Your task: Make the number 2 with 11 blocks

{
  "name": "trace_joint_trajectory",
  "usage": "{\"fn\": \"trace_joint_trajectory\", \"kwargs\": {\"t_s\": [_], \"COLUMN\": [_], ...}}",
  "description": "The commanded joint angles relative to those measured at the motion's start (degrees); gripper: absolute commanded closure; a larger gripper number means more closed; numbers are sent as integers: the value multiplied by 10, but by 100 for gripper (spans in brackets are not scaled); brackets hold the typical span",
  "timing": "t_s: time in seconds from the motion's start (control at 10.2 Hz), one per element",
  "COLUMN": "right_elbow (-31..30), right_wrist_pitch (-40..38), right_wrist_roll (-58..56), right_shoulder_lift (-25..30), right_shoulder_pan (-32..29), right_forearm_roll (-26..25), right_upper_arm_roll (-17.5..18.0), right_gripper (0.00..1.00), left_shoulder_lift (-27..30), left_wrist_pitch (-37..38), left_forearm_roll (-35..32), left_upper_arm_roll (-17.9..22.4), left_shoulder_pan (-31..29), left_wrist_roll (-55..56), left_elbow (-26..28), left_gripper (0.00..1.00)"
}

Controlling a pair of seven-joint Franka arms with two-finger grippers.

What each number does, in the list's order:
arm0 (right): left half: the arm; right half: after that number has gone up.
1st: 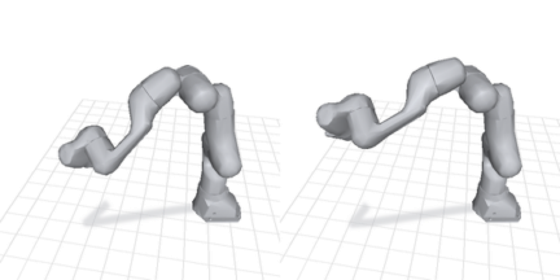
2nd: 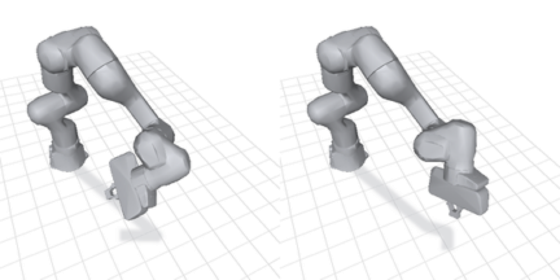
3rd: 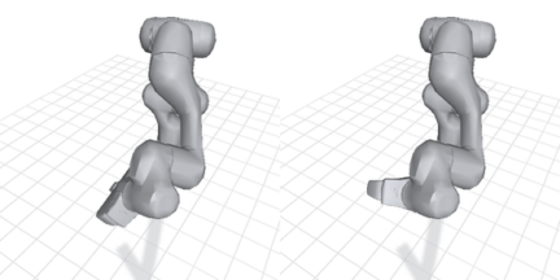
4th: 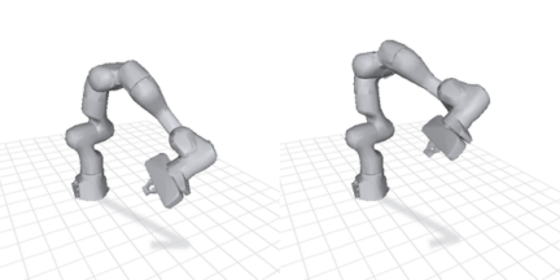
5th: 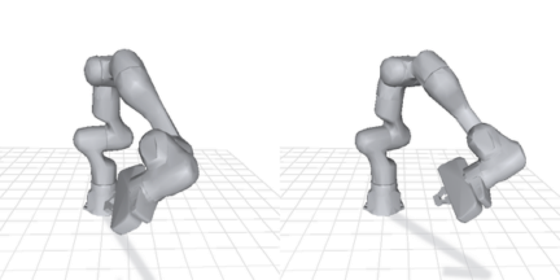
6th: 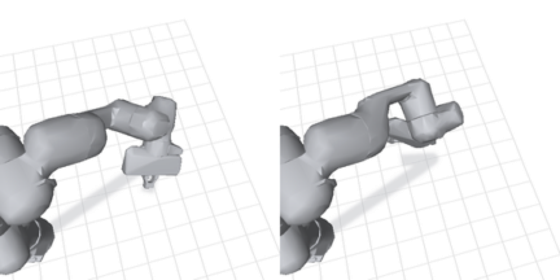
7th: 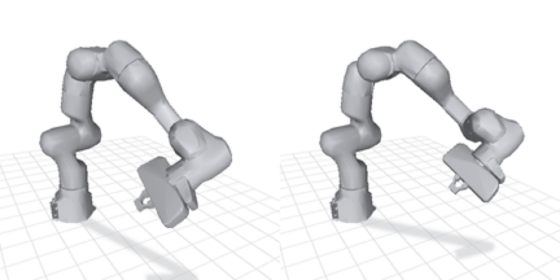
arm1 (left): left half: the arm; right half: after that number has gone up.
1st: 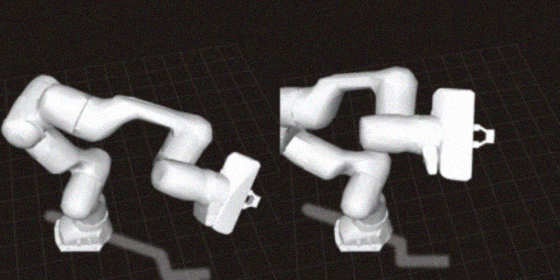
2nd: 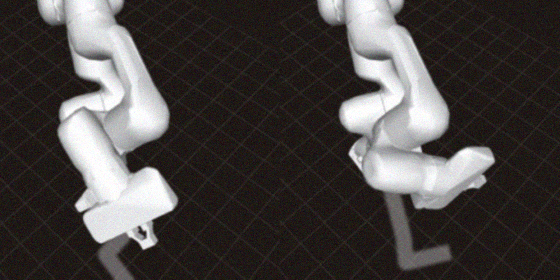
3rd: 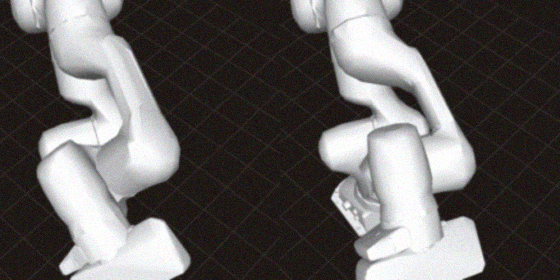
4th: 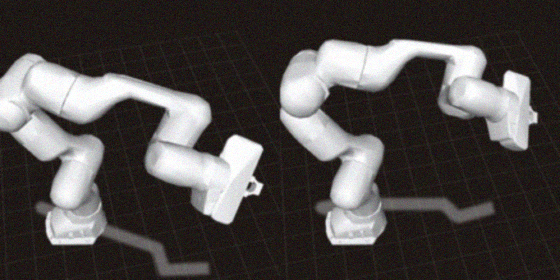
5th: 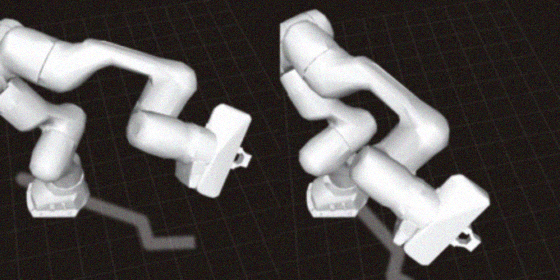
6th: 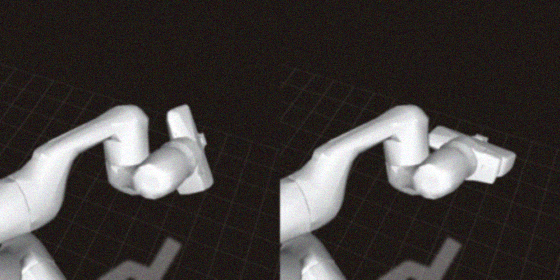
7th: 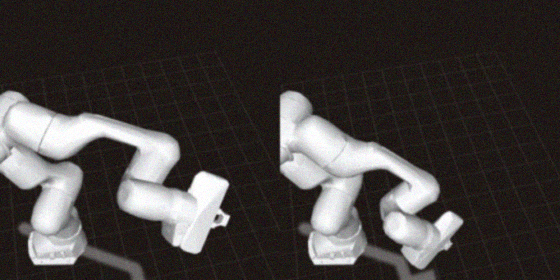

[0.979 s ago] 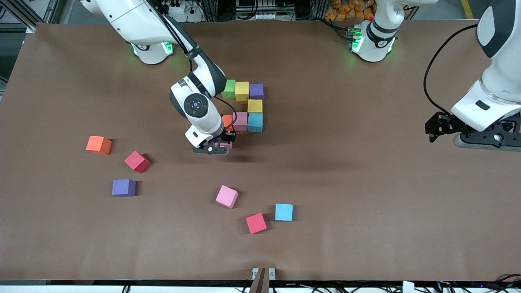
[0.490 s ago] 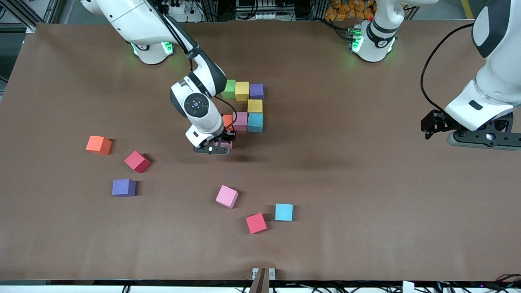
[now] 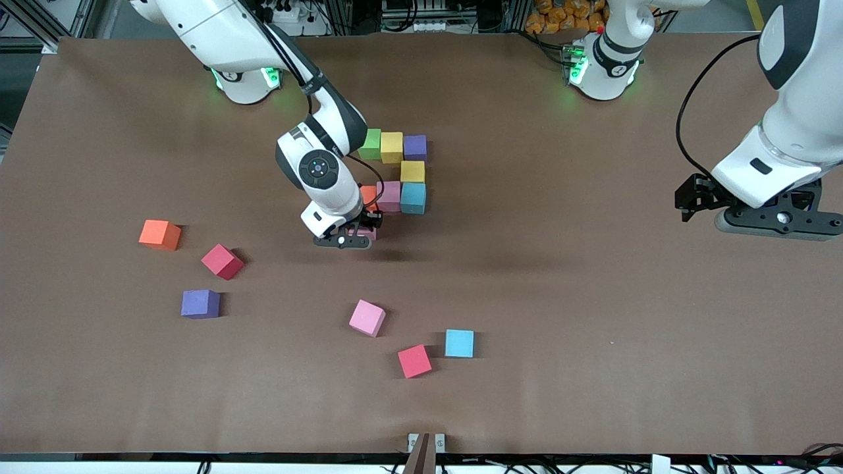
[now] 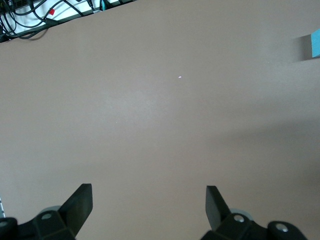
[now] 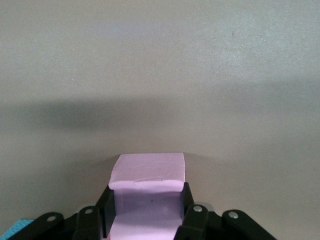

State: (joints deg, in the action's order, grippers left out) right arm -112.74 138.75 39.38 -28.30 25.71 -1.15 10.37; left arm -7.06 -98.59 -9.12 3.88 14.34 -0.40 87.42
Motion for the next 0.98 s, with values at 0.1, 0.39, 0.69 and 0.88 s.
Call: {"fn": "trace_joint_trajectory", "kwargs": {"t_s": [0.1, 0.39, 0.69, 0.88], "right_elbow": [-24, -22, -10, 29], "right_wrist_pitch": [4, 4, -1, -5], "right_wrist_roll": [11, 11, 7, 9], "right_shoulder_lift": [16, 17, 36, 36], "right_shoulder_pan": [7, 6, -7, -24], "right_forearm_roll": [-5, -17, -17, -17], "right_upper_arm_roll": [0, 0, -1, -3], "right_gripper": [0, 0, 0, 0], "left_shoulder_lift": [9, 9, 3, 5], "left_wrist_pitch": [10, 13, 13, 14], "left_forearm_roll": [13, 23, 131, 129], "left_upper_arm_roll": [1, 1, 1, -1], "left_shoulder_pan": [-5, -6, -46, -41], "left_wrist_roll": [-13, -13, -1, -1], "left_elbow": [1, 2, 3, 4], "left_gripper": [0, 0, 0, 0]}}
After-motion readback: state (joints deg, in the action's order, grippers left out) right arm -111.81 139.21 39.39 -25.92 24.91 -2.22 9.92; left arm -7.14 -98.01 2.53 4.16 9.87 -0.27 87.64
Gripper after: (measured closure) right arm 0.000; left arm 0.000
